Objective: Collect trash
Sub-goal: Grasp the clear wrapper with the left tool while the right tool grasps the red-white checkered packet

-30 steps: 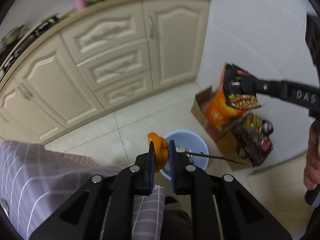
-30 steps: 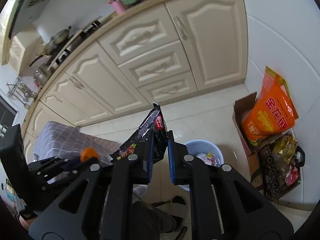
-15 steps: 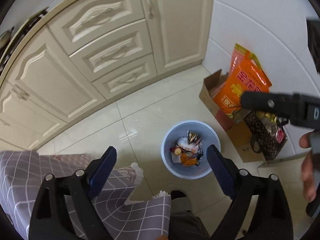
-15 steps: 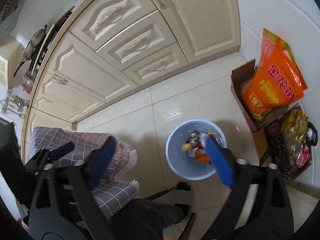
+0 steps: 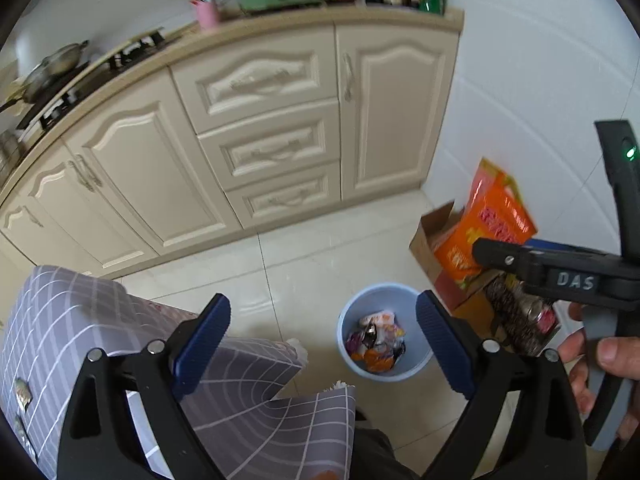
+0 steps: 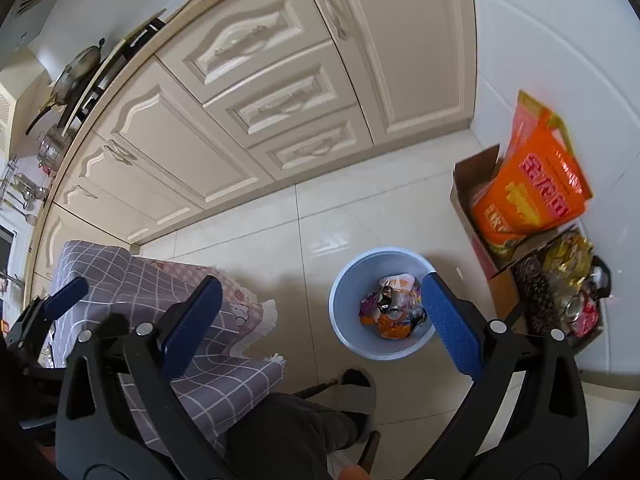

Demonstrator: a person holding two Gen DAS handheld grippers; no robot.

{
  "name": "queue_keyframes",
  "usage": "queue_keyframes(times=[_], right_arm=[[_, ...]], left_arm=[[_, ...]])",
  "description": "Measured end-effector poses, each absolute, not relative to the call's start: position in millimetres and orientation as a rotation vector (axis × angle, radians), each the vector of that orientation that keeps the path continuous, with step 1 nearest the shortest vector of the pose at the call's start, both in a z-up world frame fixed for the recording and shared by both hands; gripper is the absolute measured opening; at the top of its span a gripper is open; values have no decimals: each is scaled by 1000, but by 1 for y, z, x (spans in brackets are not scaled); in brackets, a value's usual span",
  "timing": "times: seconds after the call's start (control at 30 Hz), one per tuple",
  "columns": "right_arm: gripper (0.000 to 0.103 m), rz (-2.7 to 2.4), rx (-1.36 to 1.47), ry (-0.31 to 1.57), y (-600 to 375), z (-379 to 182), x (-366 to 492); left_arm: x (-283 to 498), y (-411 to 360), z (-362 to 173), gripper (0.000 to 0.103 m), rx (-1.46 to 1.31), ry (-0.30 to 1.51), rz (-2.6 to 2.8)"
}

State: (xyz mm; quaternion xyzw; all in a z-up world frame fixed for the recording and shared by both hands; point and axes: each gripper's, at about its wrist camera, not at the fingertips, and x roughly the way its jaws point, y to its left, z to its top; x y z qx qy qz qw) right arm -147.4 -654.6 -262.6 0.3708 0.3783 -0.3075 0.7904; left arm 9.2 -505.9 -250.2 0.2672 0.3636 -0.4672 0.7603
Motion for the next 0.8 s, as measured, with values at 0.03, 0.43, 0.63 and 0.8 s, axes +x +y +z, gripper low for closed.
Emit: queue_keyframes(times=[0.03, 0.43, 0.63, 0.8], right_arm=[[97, -651, 782, 807, -648, -254, -144], [97, -493, 623, 729, -559, -176, -81], [97, -365, 522, 719, -500, -145, -37], [97, -265, 459, 711, -453, -129, -3]], left_arm=[[9, -501, -244, 92, 568, 783, -1014], [36, -380, -170, 93, 340, 683, -902], [64, -312, -148, 93, 247, 647, -790], [87, -250, -138, 93, 188, 623, -665]])
